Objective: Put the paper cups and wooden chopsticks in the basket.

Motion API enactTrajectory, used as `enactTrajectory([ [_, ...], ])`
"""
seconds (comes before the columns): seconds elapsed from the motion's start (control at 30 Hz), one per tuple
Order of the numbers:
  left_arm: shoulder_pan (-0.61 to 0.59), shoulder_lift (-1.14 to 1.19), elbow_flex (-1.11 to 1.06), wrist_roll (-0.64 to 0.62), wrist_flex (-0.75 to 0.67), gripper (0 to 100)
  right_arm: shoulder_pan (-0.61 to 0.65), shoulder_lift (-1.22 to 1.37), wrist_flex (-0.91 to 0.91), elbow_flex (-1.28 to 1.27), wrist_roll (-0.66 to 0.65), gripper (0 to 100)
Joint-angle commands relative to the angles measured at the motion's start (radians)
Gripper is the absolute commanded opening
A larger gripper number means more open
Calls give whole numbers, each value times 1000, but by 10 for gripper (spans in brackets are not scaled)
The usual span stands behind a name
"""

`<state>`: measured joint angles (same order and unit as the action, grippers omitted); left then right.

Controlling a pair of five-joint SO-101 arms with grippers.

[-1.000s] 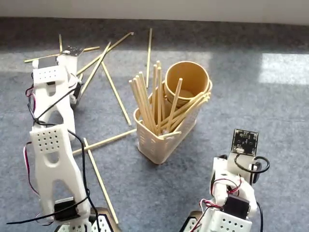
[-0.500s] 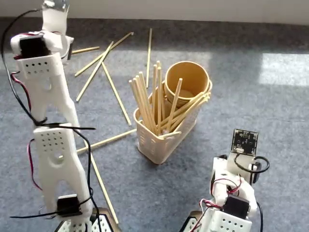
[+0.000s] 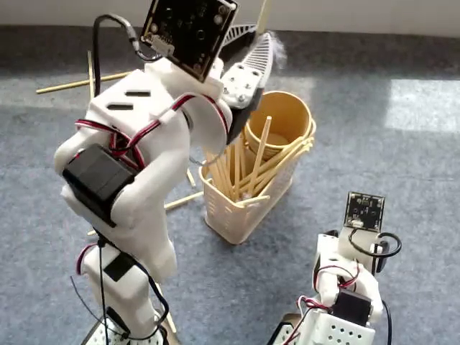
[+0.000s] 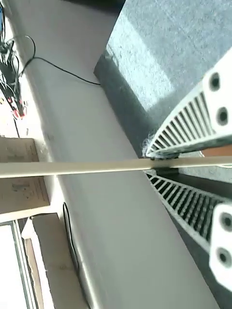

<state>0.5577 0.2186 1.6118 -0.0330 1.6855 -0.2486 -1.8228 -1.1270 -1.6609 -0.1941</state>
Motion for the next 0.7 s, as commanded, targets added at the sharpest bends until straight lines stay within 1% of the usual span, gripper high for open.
enactTrajectory([
  [0.0,58,-35,50,-12,-17,7,7,-8,19,-93,-12,347],
  [0.1,79,-28,50,-11,-17,12,7,-8,19,-93,-12,347],
  [0.23,76,-28,50,-11,-17,105,7,-8,19,-93,-12,347],
  [0.27,76,-30,50,-11,-17,116,7,-8,19,-93,-12,347],
  [0.33,70,-36,50,-11,-11,108,7,-8,19,-93,-12,347],
  [0.43,12,-38,50,-11,14,108,7,-8,19,-93,-12,347],
  [0.5,-76,-28,50,-11,34,108,7,-8,19,-93,-12,347],
  [0.57,-217,-24,44,-11,74,105,7,-8,19,-93,-12,347],
  [0.67,-518,7,-102,-14,83,105,7,-8,19,-93,-12,347],
])
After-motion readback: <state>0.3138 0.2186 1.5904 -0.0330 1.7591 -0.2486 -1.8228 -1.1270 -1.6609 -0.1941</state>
